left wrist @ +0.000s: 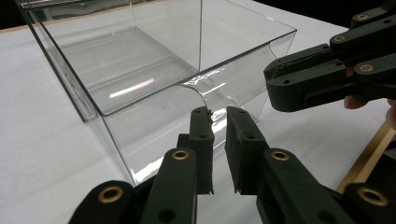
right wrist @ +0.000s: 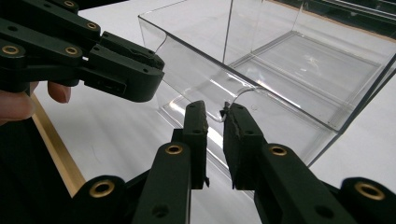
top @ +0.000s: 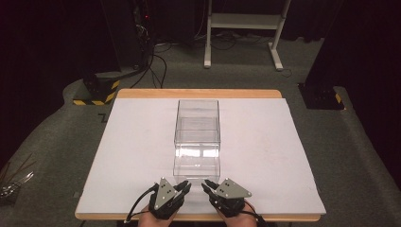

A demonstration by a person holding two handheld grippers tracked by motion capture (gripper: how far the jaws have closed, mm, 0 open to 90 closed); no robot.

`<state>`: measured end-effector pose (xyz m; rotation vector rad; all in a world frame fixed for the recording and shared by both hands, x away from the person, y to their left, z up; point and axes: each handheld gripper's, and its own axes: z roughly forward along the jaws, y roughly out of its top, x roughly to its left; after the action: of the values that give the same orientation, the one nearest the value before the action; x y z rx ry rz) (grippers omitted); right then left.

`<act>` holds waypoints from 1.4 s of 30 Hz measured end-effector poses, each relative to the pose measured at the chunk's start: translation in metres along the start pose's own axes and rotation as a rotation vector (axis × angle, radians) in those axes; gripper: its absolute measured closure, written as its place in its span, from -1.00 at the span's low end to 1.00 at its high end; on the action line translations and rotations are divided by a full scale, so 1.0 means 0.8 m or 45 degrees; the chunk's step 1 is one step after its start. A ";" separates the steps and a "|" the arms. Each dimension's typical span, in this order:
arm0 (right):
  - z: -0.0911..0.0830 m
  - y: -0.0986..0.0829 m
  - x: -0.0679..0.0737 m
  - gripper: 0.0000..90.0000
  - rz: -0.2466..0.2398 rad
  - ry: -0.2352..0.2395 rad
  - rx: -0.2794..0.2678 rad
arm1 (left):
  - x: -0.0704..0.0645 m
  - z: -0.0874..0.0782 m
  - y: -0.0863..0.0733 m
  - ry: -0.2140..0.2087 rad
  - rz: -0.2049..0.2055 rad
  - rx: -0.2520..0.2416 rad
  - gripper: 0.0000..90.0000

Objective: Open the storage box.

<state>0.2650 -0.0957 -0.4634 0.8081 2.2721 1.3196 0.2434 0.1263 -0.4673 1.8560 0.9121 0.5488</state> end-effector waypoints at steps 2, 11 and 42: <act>-0.001 -0.001 0.000 0.76 -0.001 0.003 -0.002 | 0.000 -0.001 -0.001 -0.006 -0.004 -0.002 0.80; -0.005 -0.004 0.004 0.76 -0.007 0.016 -0.011 | -0.004 -0.007 -0.003 -0.013 -0.002 0.004 0.80; -0.046 0.001 -0.052 0.79 0.107 -0.132 -0.157 | 0.063 -0.041 0.014 0.162 -0.074 -0.124 0.97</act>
<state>0.2753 -0.1469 -0.4432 0.9155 2.0762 1.4056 0.2554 0.1811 -0.4438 1.7176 1.0024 0.6694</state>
